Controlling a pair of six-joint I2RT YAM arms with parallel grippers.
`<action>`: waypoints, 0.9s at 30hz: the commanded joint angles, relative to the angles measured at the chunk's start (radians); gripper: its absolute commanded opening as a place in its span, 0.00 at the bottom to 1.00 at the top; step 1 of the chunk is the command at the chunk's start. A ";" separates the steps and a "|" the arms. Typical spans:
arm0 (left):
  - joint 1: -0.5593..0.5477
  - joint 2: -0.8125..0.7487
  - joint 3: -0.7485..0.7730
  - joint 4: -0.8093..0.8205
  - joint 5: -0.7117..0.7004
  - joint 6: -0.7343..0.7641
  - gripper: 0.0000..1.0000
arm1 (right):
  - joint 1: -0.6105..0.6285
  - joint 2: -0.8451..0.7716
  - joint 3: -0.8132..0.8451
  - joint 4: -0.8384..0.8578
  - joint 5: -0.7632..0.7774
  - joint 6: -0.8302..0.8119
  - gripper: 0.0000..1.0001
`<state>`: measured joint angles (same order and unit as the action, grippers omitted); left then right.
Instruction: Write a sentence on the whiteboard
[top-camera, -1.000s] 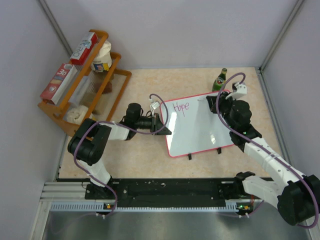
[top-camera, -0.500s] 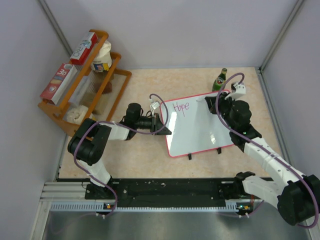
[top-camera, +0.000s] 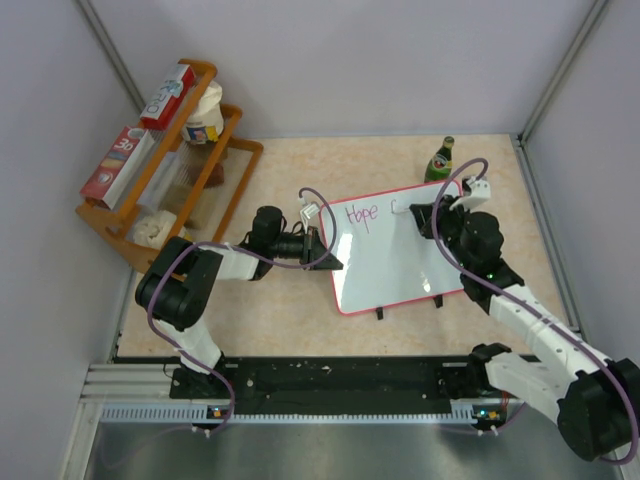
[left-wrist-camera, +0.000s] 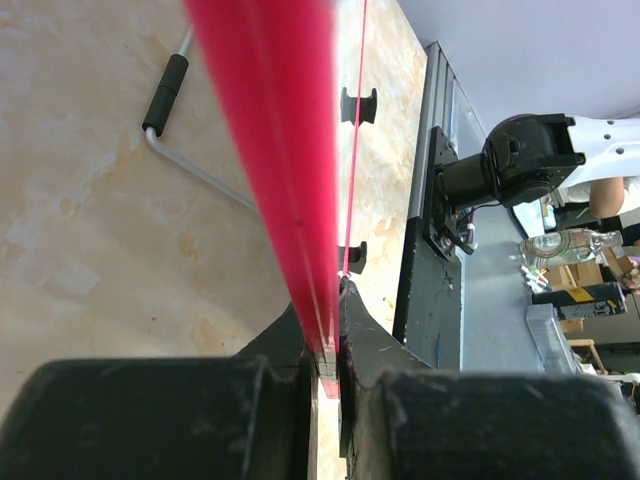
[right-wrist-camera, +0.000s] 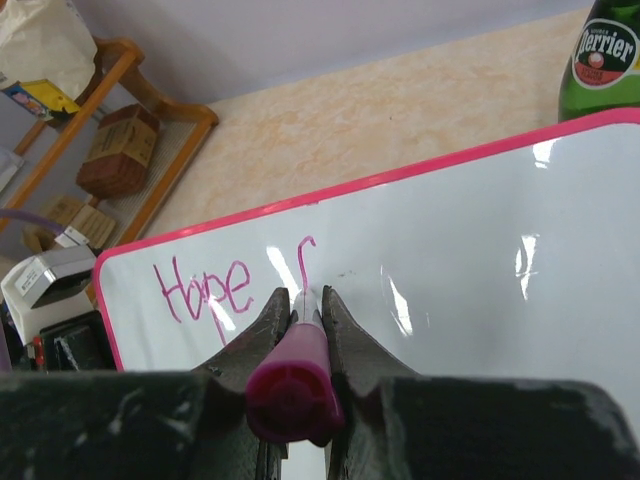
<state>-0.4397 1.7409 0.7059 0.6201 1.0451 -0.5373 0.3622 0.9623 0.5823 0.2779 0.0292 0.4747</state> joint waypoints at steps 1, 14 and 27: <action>-0.053 0.008 -0.020 -0.106 0.027 0.152 0.00 | -0.009 -0.014 -0.044 -0.057 -0.006 -0.013 0.00; -0.054 0.009 -0.017 -0.111 0.026 0.155 0.00 | -0.009 -0.060 -0.108 -0.025 -0.071 0.031 0.00; -0.056 0.009 -0.014 -0.117 0.026 0.158 0.00 | -0.008 -0.068 -0.001 0.052 -0.117 0.107 0.00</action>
<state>-0.4458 1.7409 0.7185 0.6052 1.0489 -0.5194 0.3622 0.8883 0.4938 0.2840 -0.0837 0.5694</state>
